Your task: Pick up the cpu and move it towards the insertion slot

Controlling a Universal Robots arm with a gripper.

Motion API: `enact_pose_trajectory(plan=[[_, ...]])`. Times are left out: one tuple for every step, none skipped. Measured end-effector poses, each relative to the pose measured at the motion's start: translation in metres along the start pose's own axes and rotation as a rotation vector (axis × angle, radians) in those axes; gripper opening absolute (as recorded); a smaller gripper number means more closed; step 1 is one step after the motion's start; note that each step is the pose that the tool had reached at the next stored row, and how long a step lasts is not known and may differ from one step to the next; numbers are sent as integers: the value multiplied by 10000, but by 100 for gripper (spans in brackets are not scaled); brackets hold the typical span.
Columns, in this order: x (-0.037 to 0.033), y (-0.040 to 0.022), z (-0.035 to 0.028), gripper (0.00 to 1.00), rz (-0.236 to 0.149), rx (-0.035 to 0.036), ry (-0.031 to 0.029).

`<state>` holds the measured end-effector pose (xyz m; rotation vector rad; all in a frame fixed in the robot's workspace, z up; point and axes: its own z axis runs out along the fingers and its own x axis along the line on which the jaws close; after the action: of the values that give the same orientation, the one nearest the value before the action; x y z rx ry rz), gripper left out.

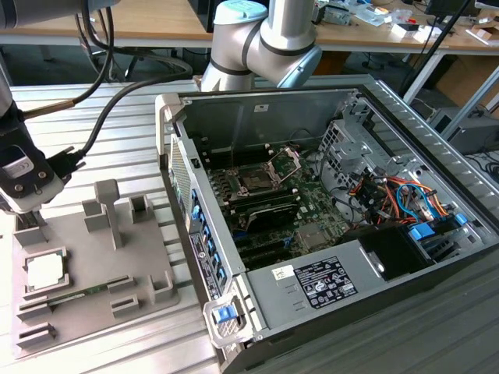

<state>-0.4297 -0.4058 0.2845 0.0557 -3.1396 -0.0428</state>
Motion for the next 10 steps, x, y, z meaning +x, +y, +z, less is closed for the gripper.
enact_pose_trajectory(plan=[[0, 0, 1, 11, 0, 0, 0], [0, 0, 2, 11, 0, 0, 0], [0, 0, 4, 11, 0, 0, 0], [0, 0, 7, 11, 0, -1, 0], [0, 0, 8, 11, 0, -1, 0], [0, -1, 12, 11, 0, 0, 0], [0, -1, 15, 11, 0, -1, 0], [0, -1, 16, 11, 0, 0, 0], [0, -1, 18, 11, 0, 0, 0], [0, -1, 23, 11, 0, -1, -1]])
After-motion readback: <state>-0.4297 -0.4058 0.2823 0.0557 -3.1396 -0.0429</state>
